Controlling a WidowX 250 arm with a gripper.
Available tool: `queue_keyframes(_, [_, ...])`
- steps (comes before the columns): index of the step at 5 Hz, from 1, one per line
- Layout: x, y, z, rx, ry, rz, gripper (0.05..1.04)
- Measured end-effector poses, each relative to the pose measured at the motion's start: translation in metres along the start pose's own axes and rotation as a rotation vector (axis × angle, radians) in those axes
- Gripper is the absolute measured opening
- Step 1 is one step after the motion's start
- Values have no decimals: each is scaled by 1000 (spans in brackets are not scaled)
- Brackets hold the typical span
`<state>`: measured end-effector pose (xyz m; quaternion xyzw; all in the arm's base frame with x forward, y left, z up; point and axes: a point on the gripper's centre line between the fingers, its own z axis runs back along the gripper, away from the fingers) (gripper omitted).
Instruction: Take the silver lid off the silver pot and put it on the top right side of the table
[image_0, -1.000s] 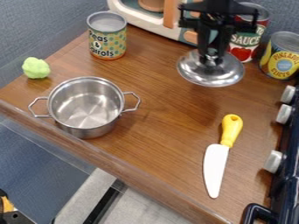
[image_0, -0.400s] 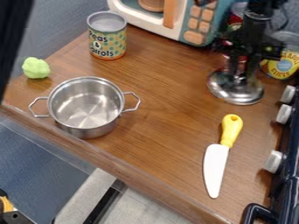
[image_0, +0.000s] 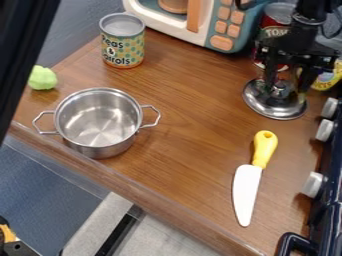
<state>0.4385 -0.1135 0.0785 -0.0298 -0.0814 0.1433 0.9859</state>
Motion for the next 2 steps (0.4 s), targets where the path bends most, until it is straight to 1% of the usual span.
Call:
queue_keyframes(1, [-4,2,13,0,16,-7,1009])
queue_keyframes(2, [-2,11,51,-22,-40,8,1004])
